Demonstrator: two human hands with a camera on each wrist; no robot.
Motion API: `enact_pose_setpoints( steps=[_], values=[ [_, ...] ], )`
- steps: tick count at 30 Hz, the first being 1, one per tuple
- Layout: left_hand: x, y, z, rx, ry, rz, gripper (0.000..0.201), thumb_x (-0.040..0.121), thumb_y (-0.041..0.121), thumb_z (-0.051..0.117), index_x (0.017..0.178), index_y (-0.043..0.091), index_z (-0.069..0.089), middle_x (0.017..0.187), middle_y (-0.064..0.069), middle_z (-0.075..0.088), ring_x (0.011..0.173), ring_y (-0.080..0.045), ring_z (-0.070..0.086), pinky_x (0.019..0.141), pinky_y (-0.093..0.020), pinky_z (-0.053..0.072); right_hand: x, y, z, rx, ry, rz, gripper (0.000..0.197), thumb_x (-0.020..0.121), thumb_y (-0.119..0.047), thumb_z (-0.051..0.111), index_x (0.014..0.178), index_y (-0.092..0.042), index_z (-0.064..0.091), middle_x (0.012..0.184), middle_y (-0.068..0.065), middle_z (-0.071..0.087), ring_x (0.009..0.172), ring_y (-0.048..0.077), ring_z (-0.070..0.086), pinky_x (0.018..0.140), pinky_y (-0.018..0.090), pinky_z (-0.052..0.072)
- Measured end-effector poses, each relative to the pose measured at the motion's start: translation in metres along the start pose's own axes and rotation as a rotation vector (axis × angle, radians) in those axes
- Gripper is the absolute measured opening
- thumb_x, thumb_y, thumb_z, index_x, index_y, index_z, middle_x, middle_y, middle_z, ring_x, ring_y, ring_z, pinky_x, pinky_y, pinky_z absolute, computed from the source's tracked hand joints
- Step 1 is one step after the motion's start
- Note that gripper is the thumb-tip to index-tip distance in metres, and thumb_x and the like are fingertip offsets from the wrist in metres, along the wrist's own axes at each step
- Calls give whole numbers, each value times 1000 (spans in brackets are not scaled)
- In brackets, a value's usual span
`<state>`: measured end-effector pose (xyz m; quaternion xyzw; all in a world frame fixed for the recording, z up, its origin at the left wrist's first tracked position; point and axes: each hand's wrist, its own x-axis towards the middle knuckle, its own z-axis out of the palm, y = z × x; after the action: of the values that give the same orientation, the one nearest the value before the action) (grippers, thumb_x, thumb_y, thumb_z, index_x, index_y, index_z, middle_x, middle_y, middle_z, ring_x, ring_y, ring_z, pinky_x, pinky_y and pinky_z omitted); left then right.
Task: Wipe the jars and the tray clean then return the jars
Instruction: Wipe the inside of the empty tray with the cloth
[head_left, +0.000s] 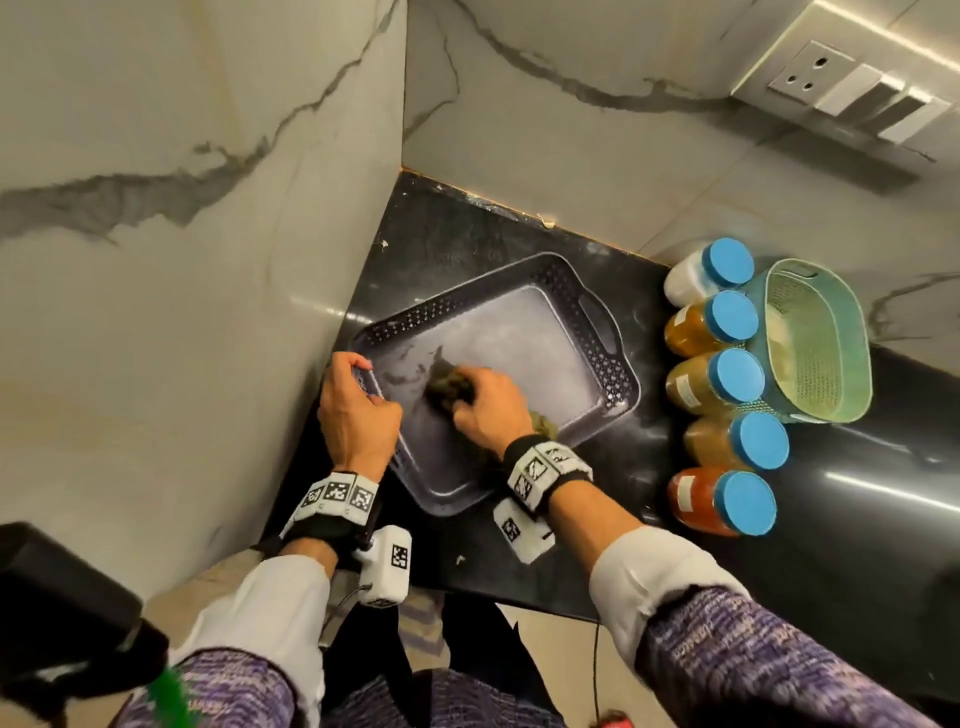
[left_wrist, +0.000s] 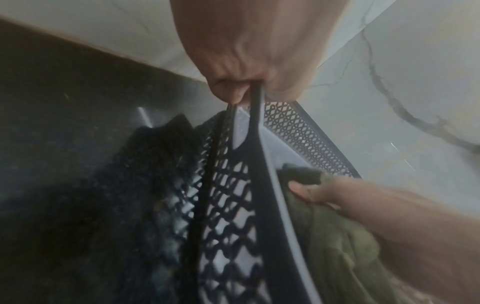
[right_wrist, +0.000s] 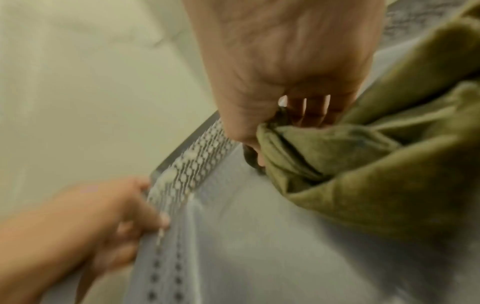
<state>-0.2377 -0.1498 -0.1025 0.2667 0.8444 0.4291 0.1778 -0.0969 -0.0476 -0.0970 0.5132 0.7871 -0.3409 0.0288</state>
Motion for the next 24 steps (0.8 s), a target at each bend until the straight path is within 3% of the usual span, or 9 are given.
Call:
enact_pose_setpoints(
  steps=[2, 5, 8, 11, 16, 21, 24],
  values=[
    [2, 2, 2, -19, 31, -29, 44, 63, -11, 59, 102, 10, 57, 98, -14, 66, 87, -39, 59, 74, -40, 43, 12, 14, -8, 60, 83, 165, 40, 83, -24, 73, 123, -23, 71, 114, 13, 77, 110, 38, 69, 89, 40, 56],
    [3, 5, 3, -24, 24, -3, 44, 64, -11, 58, 102, 10, 58, 98, -13, 65, 82, -35, 57, 73, -38, 43, 17, 38, -25, 73, 204, 275, 30, 86, -27, 72, 115, -19, 72, 108, 18, 76, 106, 42, 68, 83, 41, 54],
    [5, 3, 2, -14, -3, 23, 45, 65, -13, 58, 103, 11, 55, 93, -10, 63, 75, -26, 51, 70, -33, 40, 24, 58, -50, 56, 319, 368, 27, 87, -22, 67, 114, -19, 72, 112, 20, 75, 108, 43, 68, 88, 43, 55],
    [5, 1, 2, -4, -3, 29, 45, 66, -12, 60, 102, 14, 53, 88, -7, 61, 71, -26, 52, 68, -33, 42, 35, 68, -63, 94, 371, 431, 31, 88, -20, 65, 119, -16, 70, 118, 21, 73, 113, 44, 66, 95, 45, 53],
    [5, 4, 11, -15, 28, 8, 45, 64, -11, 61, 102, 10, 50, 90, -9, 61, 74, -28, 51, 69, -33, 38, 46, 57, -53, 189, 223, 336, 38, 91, -23, 76, 126, -11, 66, 123, 16, 72, 117, 33, 66, 99, 35, 49],
    [5, 3, 17, -27, 48, -11, 45, 63, -9, 60, 101, 11, 49, 91, -11, 61, 79, -39, 57, 69, -36, 38, 44, 22, -23, 111, -81, 85, 39, 85, -9, 74, 124, -13, 67, 117, 15, 75, 110, 33, 70, 102, 43, 55],
    [5, 3, 19, -33, 61, -9, 45, 63, -7, 61, 101, 13, 48, 93, -12, 63, 82, -41, 59, 69, -41, 42, 28, -6, -12, 38, -300, -109, 41, 85, -1, 68, 125, -10, 68, 121, 15, 74, 113, 32, 69, 104, 40, 54]
  ],
)
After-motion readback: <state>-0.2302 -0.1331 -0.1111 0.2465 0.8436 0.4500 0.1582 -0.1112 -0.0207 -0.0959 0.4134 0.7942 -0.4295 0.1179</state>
